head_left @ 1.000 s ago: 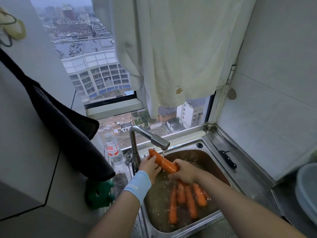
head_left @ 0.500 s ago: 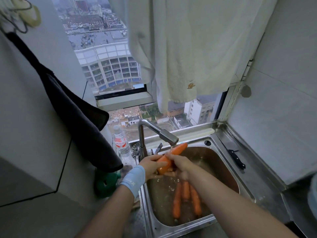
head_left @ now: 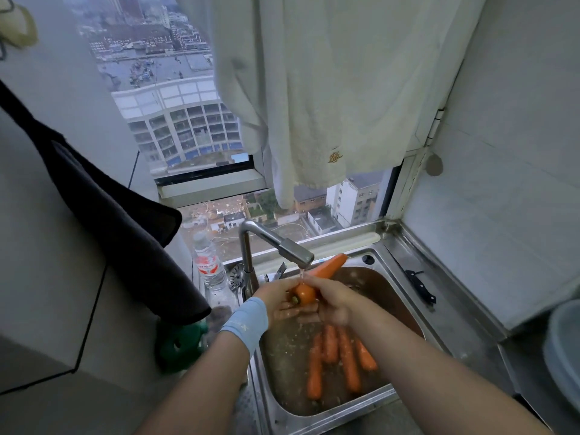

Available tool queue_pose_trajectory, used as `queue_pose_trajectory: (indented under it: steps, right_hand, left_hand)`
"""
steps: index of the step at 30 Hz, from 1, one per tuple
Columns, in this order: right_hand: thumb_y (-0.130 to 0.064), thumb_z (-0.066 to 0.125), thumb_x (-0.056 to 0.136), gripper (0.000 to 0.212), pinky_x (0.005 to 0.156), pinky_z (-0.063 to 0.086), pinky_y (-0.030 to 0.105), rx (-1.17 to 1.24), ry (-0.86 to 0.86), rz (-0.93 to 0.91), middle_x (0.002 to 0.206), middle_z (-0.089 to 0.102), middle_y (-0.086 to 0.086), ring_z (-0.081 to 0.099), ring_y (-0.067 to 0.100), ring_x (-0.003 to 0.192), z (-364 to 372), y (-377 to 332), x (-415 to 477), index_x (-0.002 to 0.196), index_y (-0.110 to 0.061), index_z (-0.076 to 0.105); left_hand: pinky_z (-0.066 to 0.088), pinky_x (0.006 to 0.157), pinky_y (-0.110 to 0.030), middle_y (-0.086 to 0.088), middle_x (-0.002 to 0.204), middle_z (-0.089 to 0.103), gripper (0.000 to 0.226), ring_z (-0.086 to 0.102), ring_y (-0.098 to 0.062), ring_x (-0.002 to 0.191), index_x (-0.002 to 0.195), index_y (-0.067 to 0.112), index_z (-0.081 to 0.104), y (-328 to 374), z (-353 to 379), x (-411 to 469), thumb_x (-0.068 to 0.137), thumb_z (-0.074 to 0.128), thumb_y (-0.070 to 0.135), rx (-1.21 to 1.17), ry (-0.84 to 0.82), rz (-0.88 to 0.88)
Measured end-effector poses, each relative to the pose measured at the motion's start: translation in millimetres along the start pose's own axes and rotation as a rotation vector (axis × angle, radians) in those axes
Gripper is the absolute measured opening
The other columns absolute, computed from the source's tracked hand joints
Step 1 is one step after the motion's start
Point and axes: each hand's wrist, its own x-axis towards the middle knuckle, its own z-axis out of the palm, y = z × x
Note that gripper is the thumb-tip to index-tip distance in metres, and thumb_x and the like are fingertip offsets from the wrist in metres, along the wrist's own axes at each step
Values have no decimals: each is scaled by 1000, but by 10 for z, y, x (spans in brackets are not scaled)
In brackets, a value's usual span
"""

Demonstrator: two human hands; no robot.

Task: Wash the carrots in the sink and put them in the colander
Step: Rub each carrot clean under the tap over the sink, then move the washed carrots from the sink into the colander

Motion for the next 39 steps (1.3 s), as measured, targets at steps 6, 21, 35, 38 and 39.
queue_pose_trajectory:
  steps: [6,21,35,38,39]
  right_hand:
    - [-21,73,94,28,82,62,52,-305,66,101,112,66,18,67,37,105,-132,111,-61,113,-4,63]
    - [-48,78,85,81,102,51,45,-1025,277,365,144,51,18,58,34,122,-554,1335,926,145,-6,43]
    - [-14,54,101,22,92,55,38,-967,158,79,105,65,11,63,24,99,-228,1376,880,114,-5,70]
    - [-2,51,99,24,81,57,26,-910,73,5,96,64,9,59,20,82,145,1202,695,113,1,70]
    - [0,50,99,27,72,52,16,-872,73,-34,101,64,10,58,18,83,290,1092,632,120,4,67]
  left_hand:
    - [61,75,-32,-11,117,70,28,68,-25,105,121,14,64,-242,-94,128,94,67,20,284,-49,-104]
    - [52,99,-39,-5,106,72,19,67,-27,104,87,26,69,-1197,-173,1012,85,60,43,645,139,-115]
    - [50,99,-36,-6,114,69,24,63,-28,108,112,18,69,-987,-271,940,99,50,25,663,160,50]
    - [53,98,-42,-6,109,70,14,65,-30,105,98,26,65,-751,-361,738,98,50,28,624,222,75]
    - [53,97,-42,-6,108,70,14,65,-29,103,96,27,64,-676,-406,686,98,51,29,598,254,92]
